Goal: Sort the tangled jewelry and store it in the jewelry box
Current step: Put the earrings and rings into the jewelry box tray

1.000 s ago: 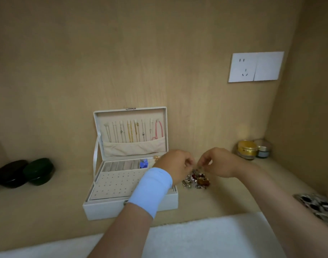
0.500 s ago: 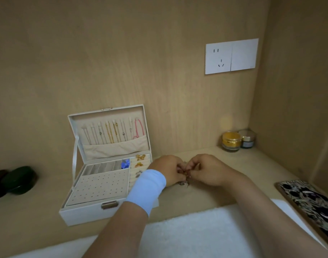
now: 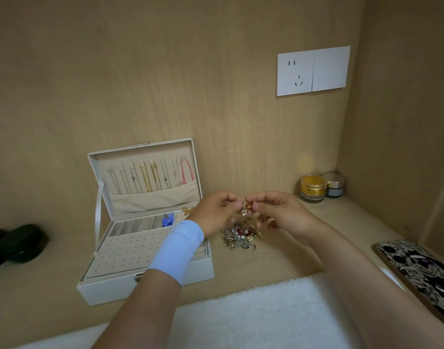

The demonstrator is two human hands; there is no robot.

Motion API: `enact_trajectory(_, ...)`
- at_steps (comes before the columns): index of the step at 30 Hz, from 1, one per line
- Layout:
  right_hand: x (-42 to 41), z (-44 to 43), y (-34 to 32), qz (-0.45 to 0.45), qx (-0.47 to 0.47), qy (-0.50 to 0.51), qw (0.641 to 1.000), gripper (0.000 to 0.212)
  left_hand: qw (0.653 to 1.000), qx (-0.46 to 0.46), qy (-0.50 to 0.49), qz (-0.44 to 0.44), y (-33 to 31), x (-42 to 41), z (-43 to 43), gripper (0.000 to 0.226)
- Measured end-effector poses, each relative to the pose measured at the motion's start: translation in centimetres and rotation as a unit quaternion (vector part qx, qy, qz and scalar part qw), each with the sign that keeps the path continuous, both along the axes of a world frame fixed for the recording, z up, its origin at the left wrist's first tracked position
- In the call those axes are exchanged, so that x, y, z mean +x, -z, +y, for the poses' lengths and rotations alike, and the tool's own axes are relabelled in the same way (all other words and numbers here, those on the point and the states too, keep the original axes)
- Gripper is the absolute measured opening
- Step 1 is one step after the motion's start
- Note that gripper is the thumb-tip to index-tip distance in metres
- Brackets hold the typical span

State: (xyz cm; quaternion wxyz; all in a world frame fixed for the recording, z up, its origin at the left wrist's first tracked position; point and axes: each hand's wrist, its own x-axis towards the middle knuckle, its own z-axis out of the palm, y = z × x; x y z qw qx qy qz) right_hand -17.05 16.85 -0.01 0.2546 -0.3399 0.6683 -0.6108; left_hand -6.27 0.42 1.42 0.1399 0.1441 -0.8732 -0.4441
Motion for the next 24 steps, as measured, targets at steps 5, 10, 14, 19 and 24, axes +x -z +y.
enact_trajectory(5, 0.6, -0.2, -0.2, 0.013, 0.012, 0.013, 1.0, 0.022, 1.0, -0.019, 0.008, -0.008, -0.2, 1.0, -0.5, 0.012)
enact_trajectory(10, 1.5, -0.9, -0.3, 0.01, -0.007, 0.049, 0.999, 0.018, 1.0, -0.024, 0.008, 0.014, -0.5, 2.0, -0.5, 0.008)
enact_trajectory(14, 1.8, -1.3, -0.7, 0.02, -0.004, 0.051, 0.998, 0.017, 0.999, 0.007, -0.006, 0.03, -1.0, 2.9, -1.3, 0.011)
enact_trajectory(19, 2.5, -2.8, -2.3, 0.009, -0.03, 0.011, 0.999, 0.017, 0.998, 0.034, -0.019, 0.047, -2.6, 5.0, -3.4, 0.015)
enact_trajectory(24, 5.1, -6.9, -4.5, 0.037, -0.022, -0.048, 0.998, 0.019, 0.993, 0.05, -0.078, 0.068, -4.1, 8.6, -7.2, 0.01)
